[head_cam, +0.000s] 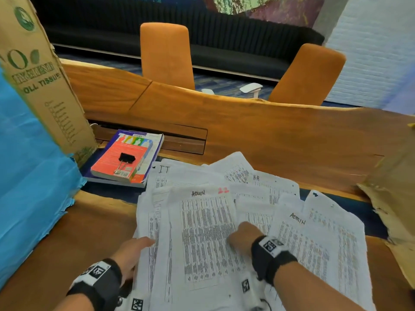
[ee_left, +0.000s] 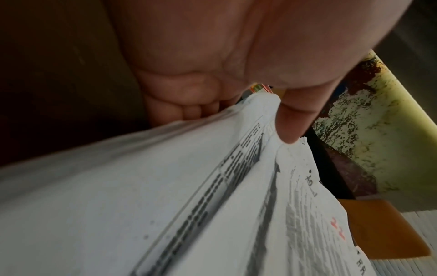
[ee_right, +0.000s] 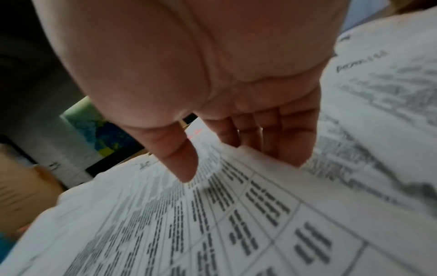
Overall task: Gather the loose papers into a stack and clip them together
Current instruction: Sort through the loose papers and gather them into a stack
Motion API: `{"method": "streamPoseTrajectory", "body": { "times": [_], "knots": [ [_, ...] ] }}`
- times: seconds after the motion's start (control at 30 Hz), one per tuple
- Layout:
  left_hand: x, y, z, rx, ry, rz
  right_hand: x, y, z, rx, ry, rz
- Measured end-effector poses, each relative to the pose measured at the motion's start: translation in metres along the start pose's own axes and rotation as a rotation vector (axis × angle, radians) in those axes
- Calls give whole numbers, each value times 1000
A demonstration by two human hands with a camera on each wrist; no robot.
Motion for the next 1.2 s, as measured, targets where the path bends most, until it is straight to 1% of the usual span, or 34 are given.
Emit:
{"method": "streamPoseTrajectory", "body": {
  "times": [0.13, 0.23, 0.3, 0.4, 0.47, 0.5, 0.53, 0.6, 0.63, 0.7, 0.73, 0.77, 0.8, 0.87, 0.9, 0.97, 1.0, 1.07, 1.1, 1.13, 1.2],
  "knots": [
    [-9, -3, 1, 2, 24, 5, -38, 8, -27, 128, 102, -32],
    [-13, -4, 0, -16, 13, 32, -41, 13, -32, 127, 79, -11],
    [-15, -5, -3, -23, 36, 51, -39, 19, -29, 124, 162, -4],
    [-19, -4, -7, -19, 83, 73, -62, 31, -25, 139, 331, -105],
    [-20, -4, -9, 5, 103, 79, -70, 35, -26, 210, 420, -118],
    [-18, -4, -10, 21, 101, 87, -63, 33, -27, 236, 425, -80],
    [-16, -3, -10, 32, 96, 98, -51, 31, -24, 237, 369, -26],
    [-9, -1, -8, 34, 88, 128, -22, 29, -16, 243, 235, 133],
    [-6, 0, -9, 37, 105, 155, -11, 31, -18, 291, 196, 214],
    [-3, 0, -11, 43, 128, 200, -4, 41, -29, 429, 148, 267],
    [0, -1, -13, 44, 128, 229, -8, 44, -36, 472, 130, 244],
    [3, -3, -14, 47, 124, 253, -15, 40, -39, 463, 120, 194],
    [4, -5, -16, 47, 112, 264, -24, 32, -37, 409, 126, 121],
    [-1, -3, -15, 46, 129, 232, -43, 23, -34, 290, 201, -6],
    [-3, -4, -15, 31, 134, 214, -50, 24, -34, 274, 279, -47],
    [-4, -4, -14, 12, 82, 201, -66, 30, -36, 299, 421, -131],
    [-4, -3, -14, 9, 47, 200, -70, 35, -35, 317, 444, -171],
    [-2, -7, -18, 15, -19, 190, -65, 38, -26, 315, 388, -226],
    [-1, -9, -18, 20, -48, 182, -55, 34, -18, 303, 322, -212],
    [1, -9, -18, 22, -58, 189, -37, 23, -6, 282, 236, -145],
    [4, -10, -20, 32, -48, 190, 17, -1, 30, 209, 46, 87]
  ]
}}
Point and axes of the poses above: each hand's wrist, its own y-axis away from the middle knuckle, its own x-axis out of the back of the hand, z = x × y, the point moved 9 cm from there along -y, towards the middle knuckle, and after that the axes turned 2 degrees about -z, right-handed, at the moved point
